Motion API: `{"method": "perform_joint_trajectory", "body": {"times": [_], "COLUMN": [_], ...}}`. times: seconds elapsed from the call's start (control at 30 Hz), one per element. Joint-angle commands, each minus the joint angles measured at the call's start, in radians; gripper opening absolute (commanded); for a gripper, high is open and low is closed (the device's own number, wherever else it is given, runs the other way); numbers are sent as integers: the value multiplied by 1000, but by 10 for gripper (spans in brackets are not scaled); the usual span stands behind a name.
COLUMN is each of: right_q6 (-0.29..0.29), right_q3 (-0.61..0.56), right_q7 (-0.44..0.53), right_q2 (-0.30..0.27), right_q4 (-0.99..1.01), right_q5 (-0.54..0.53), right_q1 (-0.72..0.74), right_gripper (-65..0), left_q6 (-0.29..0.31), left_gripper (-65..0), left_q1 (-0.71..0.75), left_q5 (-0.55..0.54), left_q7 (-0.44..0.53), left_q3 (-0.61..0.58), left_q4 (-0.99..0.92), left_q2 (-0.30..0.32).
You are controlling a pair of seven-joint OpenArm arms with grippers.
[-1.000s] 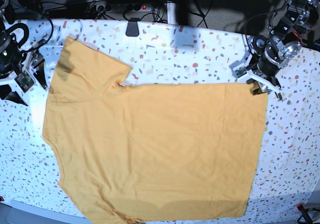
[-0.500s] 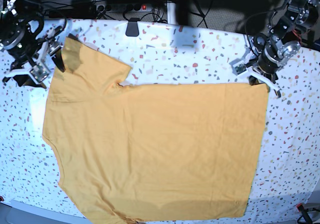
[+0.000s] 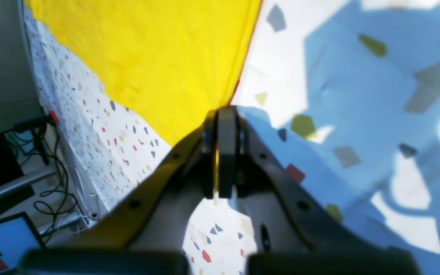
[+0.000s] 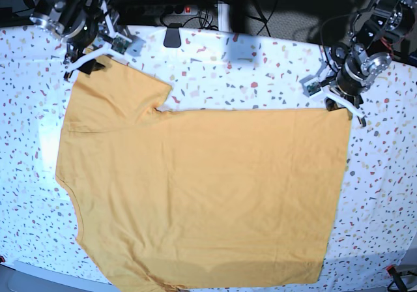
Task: Fold the T-shirt properly
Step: 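Grasp the shirt shoulder beside the sleeve with the right gripper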
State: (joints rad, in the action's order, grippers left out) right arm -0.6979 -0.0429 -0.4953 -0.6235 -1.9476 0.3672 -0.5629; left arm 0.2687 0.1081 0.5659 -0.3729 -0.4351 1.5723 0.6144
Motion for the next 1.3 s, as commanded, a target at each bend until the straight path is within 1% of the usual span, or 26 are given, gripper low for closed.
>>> {"method": "perform_joint_trajectory", "body": {"times": [0.0, 0.07, 0.13, 0.33, 0.43, 0.63, 0.73, 0.77, 0.87, 0.97, 1.03, 1.2, 1.27], "right_q6": [13, 50, 60, 64, 71, 93, 90, 81, 32, 1, 0, 0, 0], "right_q3": [2, 2, 2, 2, 1, 2, 1, 1, 1, 1, 2, 2, 2], "right_q7": [23, 63, 90, 99, 99, 100, 103, 103, 103, 102, 99, -3, -12], "right_q2": [-14, -14, -14, -15, -26, -48, -53, -53, -52, -52, -52, -52, -52], "right_q4": [2, 32, 62, 180, 225, 231, 227, 220, 185, 123, 72, -50, -79], "right_q5": [28, 81, 113, 113, 113, 109, 48, 31, -16, -80, -126, -288, -322], "right_q1": [4, 4, 13, 74, 108, 119, 118, 116, 116, 113, 110, 110, 110], "right_gripper": [-277, -277, -277, -277, -278, -278, -278, -278, -278, -278, -278, -278, -278], "left_q6": [-13, -13, -13, -13, -13, -14, -14, -14, -14, -14, -14, -14, -14], "left_gripper": [-650, -650, -650, -650, -650, -650, -650, -650, -650, -650, -650, -650, -650], "left_q1": [-11, -11, -11, -11, -11, -11, -11, -11, -11, -11, -11, -11, -11], "left_q5": [10, 10, 10, 10, 10, 10, 10, 10, 10, 10, 10, 10, 10], "left_q7": [0, 0, 0, 0, 0, 0, 0, 0, 0, 0, 0, 0, 0], "left_q3": [6, 6, 6, 6, 6, 6, 6, 6, 6, 6, 6, 6, 6], "left_q4": [11, 11, 11, 11, 11, 11, 11, 11, 11, 11, 11, 11, 11], "left_q2": [12, 12, 12, 12, 12, 12, 12, 12, 12, 12, 12, 12, 12]}}
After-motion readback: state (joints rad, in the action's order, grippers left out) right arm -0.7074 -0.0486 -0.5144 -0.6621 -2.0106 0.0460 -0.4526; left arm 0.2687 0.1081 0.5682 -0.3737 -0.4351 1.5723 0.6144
